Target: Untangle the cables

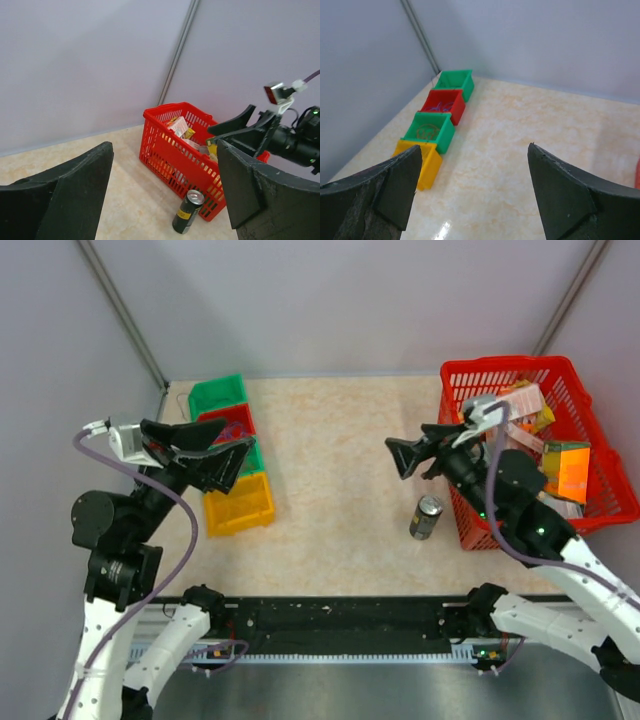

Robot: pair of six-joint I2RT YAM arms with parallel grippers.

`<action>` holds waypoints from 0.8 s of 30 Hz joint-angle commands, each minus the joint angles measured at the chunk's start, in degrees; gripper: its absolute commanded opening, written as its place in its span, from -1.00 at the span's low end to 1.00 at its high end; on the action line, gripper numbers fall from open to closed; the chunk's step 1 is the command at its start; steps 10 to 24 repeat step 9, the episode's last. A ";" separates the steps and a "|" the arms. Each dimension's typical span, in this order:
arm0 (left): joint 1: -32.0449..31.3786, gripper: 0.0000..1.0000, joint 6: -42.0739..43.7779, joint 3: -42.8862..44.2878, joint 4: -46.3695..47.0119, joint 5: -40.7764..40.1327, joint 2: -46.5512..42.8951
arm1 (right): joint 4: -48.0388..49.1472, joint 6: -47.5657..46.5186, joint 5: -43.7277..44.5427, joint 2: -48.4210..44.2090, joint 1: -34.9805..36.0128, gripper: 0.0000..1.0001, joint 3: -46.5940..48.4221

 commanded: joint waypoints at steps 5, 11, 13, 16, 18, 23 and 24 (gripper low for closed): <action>-0.03 0.76 1.15 1.53 2.49 2.19 1.41 | -19.14 -4.58 9.85 -14.33 0.52 0.98 7.40; -0.03 0.76 2.38 2.24 2.67 2.63 0.44 | -19.58 -7.13 13.10 -21.63 0.52 0.98 11.35; -0.03 0.76 2.38 2.24 2.67 2.63 0.44 | -19.58 -7.13 13.10 -21.63 0.52 0.98 11.35; -0.03 0.76 2.38 2.24 2.67 2.63 0.44 | -19.58 -7.13 13.10 -21.63 0.52 0.98 11.35; -0.03 0.76 2.38 2.24 2.67 2.63 0.44 | -19.58 -7.13 13.10 -21.63 0.52 0.98 11.35; -0.03 0.76 2.38 2.24 2.67 2.63 0.44 | -19.58 -7.13 13.10 -21.63 0.52 0.98 11.35; -0.03 0.76 2.38 2.24 2.67 2.63 0.44 | -19.58 -7.13 13.10 -21.63 0.52 0.98 11.35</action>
